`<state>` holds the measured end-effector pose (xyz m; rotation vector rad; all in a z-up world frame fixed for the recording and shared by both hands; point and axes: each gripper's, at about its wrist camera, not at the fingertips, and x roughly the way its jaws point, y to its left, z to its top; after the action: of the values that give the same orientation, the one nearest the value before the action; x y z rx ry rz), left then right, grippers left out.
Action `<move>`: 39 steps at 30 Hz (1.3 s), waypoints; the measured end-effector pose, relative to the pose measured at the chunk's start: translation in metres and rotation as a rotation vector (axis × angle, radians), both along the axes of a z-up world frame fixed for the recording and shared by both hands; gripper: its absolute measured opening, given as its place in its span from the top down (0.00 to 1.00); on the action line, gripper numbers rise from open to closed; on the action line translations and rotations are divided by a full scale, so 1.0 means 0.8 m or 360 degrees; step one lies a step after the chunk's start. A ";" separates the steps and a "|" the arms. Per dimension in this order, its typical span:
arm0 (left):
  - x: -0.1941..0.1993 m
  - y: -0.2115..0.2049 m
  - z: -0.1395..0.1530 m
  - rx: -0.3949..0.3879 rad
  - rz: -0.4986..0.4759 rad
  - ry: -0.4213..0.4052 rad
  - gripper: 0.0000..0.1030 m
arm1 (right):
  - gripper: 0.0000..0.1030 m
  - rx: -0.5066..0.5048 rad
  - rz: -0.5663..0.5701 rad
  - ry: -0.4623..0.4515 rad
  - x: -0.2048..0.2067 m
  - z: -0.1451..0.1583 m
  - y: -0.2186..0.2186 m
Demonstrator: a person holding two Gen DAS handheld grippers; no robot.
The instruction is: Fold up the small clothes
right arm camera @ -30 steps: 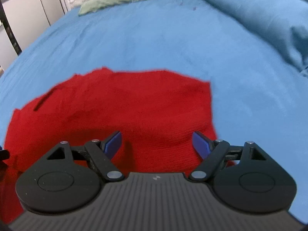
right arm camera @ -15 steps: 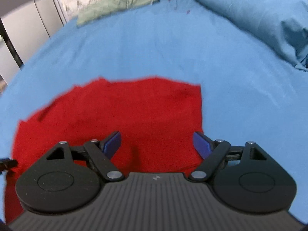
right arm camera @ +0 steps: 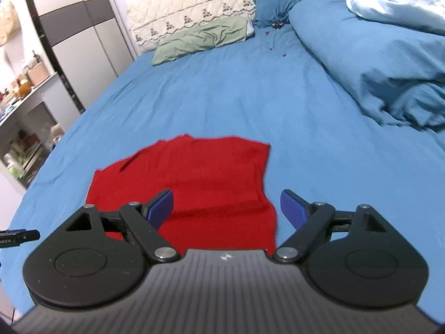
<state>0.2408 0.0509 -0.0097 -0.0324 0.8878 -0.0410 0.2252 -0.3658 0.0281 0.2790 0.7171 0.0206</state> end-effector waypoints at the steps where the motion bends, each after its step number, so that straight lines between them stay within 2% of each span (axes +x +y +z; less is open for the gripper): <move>1: -0.013 0.003 -0.004 0.0008 0.0005 0.0009 0.28 | 0.03 0.0000 0.0013 0.0016 -0.017 -0.001 -0.004; 6: -0.081 0.033 -0.034 -0.0036 0.0046 0.0063 0.28 | 0.03 0.0000 0.0032 0.0072 -0.103 -0.019 -0.020; 9: -0.121 0.048 -0.055 0.0009 0.0061 0.0065 0.28 | 0.03 0.0037 0.0044 0.0073 -0.161 -0.035 -0.031; 16: -0.167 0.067 -0.102 -0.0023 0.0056 -0.0034 0.28 | 0.03 0.0034 0.0088 0.0138 -0.254 -0.087 -0.028; 20: -0.182 0.063 -0.129 -0.0051 -0.0034 -0.0102 0.30 | 0.06 0.0045 0.0073 0.0069 -0.286 -0.129 -0.005; 23: -0.199 0.059 -0.131 -0.0093 -0.0070 -0.0179 0.30 | 0.06 0.0065 0.0040 -0.0052 -0.305 -0.136 0.009; 26: -0.212 0.054 -0.114 -0.0104 -0.0083 -0.0282 0.30 | 0.06 0.0050 0.0001 -0.0195 -0.327 -0.105 0.019; 30: -0.208 0.047 -0.081 -0.0138 -0.0090 -0.0355 0.30 | 0.06 -0.0084 -0.0062 -0.0364 -0.361 -0.032 0.012; 32: -0.208 0.043 -0.071 -0.0131 -0.0121 -0.0395 0.30 | 0.06 -0.0141 -0.0152 -0.0437 -0.380 0.009 -0.006; 36: -0.209 0.036 -0.065 -0.0100 -0.0147 -0.0422 0.30 | 0.04 -0.0241 -0.0305 -0.0594 -0.418 0.073 -0.043; 39: -0.202 0.036 -0.069 -0.0099 -0.0131 -0.0396 0.29 | 0.03 -0.0385 -0.0363 -0.0656 -0.433 0.106 -0.058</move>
<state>0.0792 0.0795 -0.0651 -0.0475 0.6384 -0.1465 -0.1213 -0.4118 0.1132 0.1164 0.2711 -0.2189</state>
